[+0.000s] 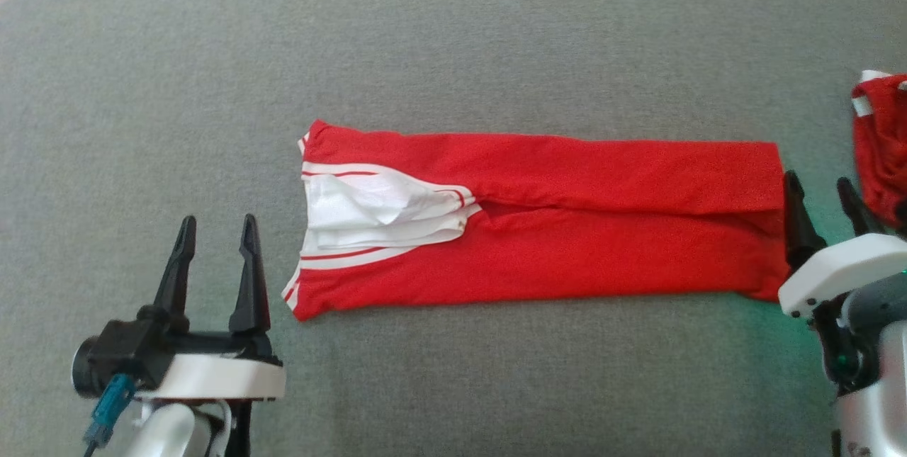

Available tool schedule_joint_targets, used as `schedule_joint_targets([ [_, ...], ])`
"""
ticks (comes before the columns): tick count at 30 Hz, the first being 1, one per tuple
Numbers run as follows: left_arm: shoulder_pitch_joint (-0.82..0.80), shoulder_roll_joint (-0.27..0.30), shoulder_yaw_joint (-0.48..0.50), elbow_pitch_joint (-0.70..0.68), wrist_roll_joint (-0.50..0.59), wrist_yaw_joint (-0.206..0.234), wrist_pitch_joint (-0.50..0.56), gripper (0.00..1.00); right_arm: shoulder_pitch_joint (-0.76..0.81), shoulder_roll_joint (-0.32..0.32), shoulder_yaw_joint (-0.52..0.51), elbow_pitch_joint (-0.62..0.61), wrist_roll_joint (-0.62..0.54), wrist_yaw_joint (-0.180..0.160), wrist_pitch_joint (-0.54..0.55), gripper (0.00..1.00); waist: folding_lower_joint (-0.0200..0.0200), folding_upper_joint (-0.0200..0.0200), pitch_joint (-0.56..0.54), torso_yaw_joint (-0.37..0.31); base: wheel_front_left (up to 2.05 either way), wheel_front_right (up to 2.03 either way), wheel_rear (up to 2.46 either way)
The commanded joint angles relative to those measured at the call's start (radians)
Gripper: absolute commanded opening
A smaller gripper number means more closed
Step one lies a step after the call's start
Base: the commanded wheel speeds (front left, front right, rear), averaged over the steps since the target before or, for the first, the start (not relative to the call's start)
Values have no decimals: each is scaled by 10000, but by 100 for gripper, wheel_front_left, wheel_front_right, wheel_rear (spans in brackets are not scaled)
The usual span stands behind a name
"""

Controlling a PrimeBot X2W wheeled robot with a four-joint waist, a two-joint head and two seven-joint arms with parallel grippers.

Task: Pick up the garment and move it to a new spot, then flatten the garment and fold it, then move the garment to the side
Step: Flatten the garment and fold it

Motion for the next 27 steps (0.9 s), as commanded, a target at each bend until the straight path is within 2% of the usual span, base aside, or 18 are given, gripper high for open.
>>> schedule_joint_targets([
  [1,-101,-4,562,-417,145,146,-120,100,-467,-35,155,-67,-163,67,-4,100,0,-1,76,164,0,0,0],
  [11,151,-313,951,-612,454,294,-121,100,-1020,186,-181,1956,-1052,67,-788,100,0,-1,350,641,0,0,0],
  [22,245,-292,1092,-714,629,363,-121,100,-1156,475,-64,3189,-1351,67,-1196,99,0,-1,338,470,0,0,0],
  [23,231,-284,1089,-714,639,360,-121,100,-1204,495,-11,3313,-1334,67,-1185,71,0,-1,338,433,0,0,0],
  [24,213,-279,1079,-709,645,351,-122,100,-1253,510,29,3425,-1309,67,-1188,48,0,-1,336,408,0,0,0],
  [26,174,-271,1060,-685,653,334,-122,100,-1367,531,62,3635,-1255,67,-1226,22,0,-1,327,352,0,0,0],
  [27,158,-270,1051,-675,658,332,-122,100,-1421,538,59,3728,-1235,67,-1263,2,0,-1,319,327,0,0,0],
])
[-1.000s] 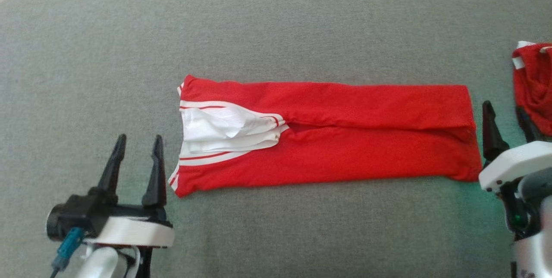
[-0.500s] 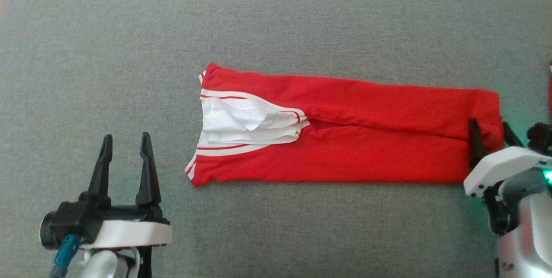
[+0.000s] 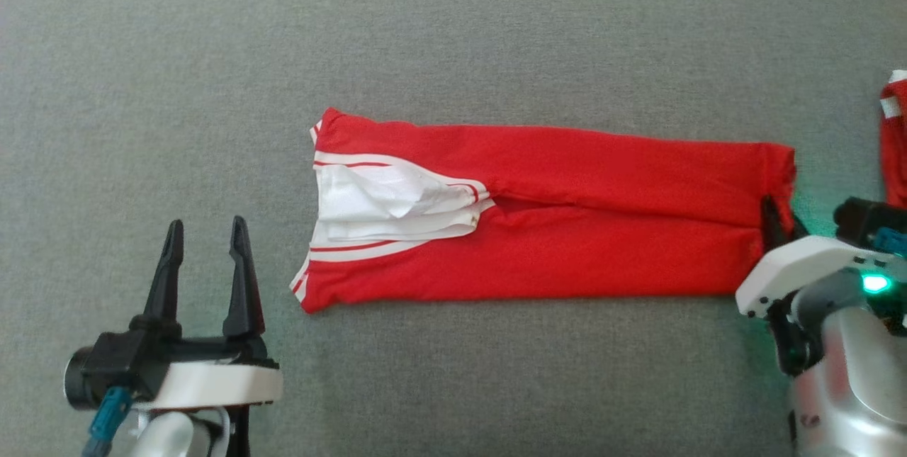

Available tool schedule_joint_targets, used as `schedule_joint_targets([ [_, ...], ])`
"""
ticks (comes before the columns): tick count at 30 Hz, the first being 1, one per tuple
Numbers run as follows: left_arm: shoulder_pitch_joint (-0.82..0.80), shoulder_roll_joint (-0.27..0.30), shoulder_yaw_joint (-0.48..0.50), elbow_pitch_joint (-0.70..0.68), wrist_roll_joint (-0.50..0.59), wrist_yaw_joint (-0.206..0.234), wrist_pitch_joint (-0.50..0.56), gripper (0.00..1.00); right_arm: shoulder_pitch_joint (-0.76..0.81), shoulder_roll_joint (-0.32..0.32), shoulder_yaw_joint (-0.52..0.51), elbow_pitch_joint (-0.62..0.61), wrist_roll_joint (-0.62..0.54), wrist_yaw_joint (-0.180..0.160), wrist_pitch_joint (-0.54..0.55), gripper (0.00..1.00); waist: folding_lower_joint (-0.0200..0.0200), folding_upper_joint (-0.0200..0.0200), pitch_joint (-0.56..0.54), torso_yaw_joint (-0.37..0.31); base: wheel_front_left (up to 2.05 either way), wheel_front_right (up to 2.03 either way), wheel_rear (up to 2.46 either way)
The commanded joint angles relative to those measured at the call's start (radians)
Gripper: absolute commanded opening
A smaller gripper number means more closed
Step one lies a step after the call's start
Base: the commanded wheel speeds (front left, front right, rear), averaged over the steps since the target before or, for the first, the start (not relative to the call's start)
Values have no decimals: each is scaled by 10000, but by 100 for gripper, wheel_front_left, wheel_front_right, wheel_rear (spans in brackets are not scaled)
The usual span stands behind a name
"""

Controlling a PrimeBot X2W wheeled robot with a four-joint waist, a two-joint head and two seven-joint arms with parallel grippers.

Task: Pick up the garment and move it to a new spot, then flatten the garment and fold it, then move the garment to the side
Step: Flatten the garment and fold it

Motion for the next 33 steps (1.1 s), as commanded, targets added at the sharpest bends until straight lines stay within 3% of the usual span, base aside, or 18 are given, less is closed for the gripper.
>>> schedule_joint_targets([
  [1,-237,166,419,-275,137,17,-95,100,-48,129,287,64,56,67,-26,0,0,-1,-24,-44,0,0,0],
  [9,-123,180,407,-248,119,74,-95,100,-325,-225,-112,-480,232,67,-242,0,0,-1,-348,-442,0,0,0],
  [16,-68,25,286,-206,120,54,-95,100,307,-1075,-1028,-2982,502,67,1040,0,0,-1,-644,-853,0,0,0],
  [22,-148,-45,189,-126,137,-3,-95,100,873,-1054,-1811,-4846,651,67,2158,0,0,-1,-663,-990,0,0,0],
  [27,-217,-39,126,-52,171,-38,-94,100,1110,-575,-1338,-5693,977,67,2656,0,0,-1,-643,-994,0,0,0],
  [33,-358,67,71,-36,197,-90,-37,100,1487,-143,82,-6615,1404,67,3079,0,0,-1,-648,-745,0,0,0],
])
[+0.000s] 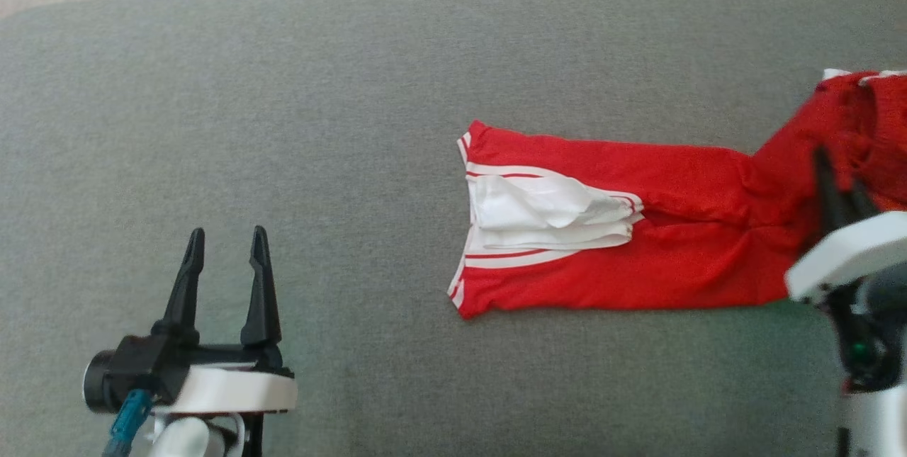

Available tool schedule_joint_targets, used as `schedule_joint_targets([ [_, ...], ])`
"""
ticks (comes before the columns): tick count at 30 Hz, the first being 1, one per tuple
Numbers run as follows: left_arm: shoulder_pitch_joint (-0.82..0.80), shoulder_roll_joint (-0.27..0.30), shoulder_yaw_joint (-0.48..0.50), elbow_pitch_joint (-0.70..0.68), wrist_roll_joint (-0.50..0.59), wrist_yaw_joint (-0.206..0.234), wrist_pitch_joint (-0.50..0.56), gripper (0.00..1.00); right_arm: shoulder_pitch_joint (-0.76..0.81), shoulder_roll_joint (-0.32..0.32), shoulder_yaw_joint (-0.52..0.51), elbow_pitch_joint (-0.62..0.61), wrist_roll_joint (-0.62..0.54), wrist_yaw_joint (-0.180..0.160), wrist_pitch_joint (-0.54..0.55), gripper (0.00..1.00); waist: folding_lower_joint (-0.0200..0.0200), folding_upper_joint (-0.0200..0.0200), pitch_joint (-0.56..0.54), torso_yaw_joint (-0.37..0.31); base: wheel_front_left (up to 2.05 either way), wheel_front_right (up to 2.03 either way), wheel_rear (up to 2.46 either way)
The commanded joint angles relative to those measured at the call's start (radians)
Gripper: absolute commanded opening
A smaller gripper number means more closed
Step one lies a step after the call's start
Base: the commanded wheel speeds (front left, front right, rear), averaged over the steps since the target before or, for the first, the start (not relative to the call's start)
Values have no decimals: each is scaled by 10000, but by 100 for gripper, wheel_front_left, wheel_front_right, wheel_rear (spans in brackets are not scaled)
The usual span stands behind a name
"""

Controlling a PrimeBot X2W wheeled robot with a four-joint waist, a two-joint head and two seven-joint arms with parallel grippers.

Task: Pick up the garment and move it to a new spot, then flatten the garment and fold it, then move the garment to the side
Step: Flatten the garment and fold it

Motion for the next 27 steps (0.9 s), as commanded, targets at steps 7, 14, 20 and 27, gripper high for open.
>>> schedule_joint_targets([
  [7,-368,177,247,-176,57,-29,-38,100,-130,256,2309,-484,1314,67,-171,0,0,0,-144,470,0,0,0],
  [14,-437,64,34,-125,74,-63,-21,100,-558,263,4069,831,2887,67,-1216,0,0,0,-203,812,0,0,0],
  [20,-462,-42,-121,-42,79,-105,-30,100,-1293,264,5106,2214,3487,67,-1920,0,0,0,-235,1112,0,0,0],
  [27,-527,-183,-260,162,70,-182,-46,100,-2023,265,5785,3638,3997,67,-2428,0,0,0,-315,1393,0,0,0],
])
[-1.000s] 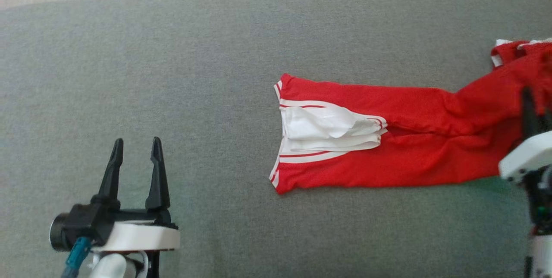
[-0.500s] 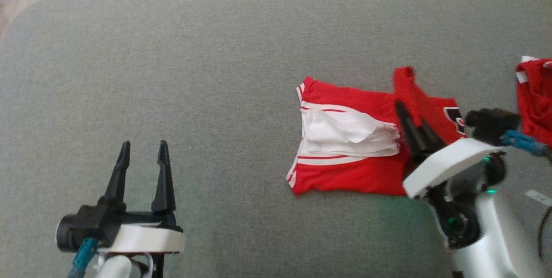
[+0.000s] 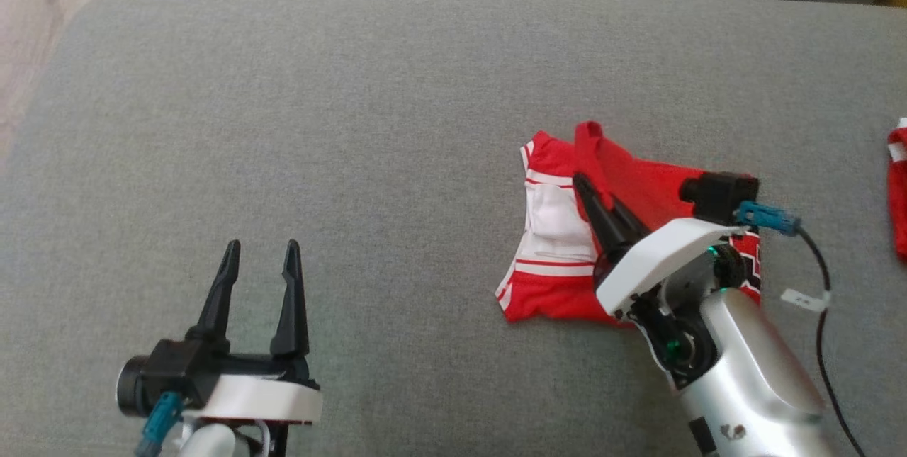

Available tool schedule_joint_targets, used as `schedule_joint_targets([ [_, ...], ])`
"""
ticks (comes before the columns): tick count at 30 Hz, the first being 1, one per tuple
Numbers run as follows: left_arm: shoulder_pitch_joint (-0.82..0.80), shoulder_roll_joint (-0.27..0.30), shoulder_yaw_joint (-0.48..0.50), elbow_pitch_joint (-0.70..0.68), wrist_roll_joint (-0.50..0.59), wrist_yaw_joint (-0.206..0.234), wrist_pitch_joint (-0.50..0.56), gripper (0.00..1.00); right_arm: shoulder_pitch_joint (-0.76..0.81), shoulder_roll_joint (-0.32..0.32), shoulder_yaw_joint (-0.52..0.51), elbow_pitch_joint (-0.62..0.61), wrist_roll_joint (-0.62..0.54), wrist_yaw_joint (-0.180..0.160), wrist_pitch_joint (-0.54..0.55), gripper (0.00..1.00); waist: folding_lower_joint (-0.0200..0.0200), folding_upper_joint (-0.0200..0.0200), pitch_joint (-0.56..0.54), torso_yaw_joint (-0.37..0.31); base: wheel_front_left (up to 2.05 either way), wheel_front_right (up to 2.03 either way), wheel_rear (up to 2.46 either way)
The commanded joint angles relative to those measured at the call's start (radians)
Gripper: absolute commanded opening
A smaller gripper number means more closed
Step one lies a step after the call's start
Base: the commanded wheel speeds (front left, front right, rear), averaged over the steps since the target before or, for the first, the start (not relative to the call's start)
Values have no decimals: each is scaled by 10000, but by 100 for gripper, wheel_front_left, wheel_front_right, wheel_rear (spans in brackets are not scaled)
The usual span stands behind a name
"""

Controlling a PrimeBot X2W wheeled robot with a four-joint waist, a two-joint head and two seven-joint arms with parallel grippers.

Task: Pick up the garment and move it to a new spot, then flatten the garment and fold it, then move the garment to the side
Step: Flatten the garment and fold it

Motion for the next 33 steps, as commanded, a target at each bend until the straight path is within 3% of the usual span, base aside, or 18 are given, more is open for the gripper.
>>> schedule_joint_targets([
  [1,-475,44,273,-235,70,-15,-63,100,-523,29,349,-110,172,67,-171,0,0,0,-18,50,0,0,0],
  [2,-481,31,264,-215,74,-24,-66,100,-620,29,453,57,296,67,-230,0,0,0,-20,72,0,0,0],
  [5,-497,-3,246,-163,84,-38,-73,100,-900,29,774,520,835,67,-436,42,0,0,-25,114,0,0,0],
  [6,-500,-15,245,-145,87,-37,-76,100,-1000,29,884,668,997,67,-514,99,0,0,-25,122,0,0,0],
  [10,-497,-65,201,-53,112,-32,-82,100,-1373,29,1270,1047,1588,67,-847,100,0,0,-46,127,0,0,0],
  [15,-481,-115,174,-15,135,-25,-89,100,-1690,29,1365,1185,1474,67,-1279,100,0,0,-63,49,0,0,0],
  [19,-477,-160,146,-48,170,-28,-95,100,-1917,29,732,1174,-46,67,-1893,100,0,0,-63,-98,0,0,0],
  [26,-684,-240,36,-100,279,-47,-99,100,-1302,29,-1459,122,-2724,67,-2349,100,0,0,-74,-356,0,0,0],
  [33,-939,-328,-65,67,308,-18,-53,100,327,30,-3022,-1438,-4179,67,-2490,100,0,0,-351,-600,0,0,0],
])
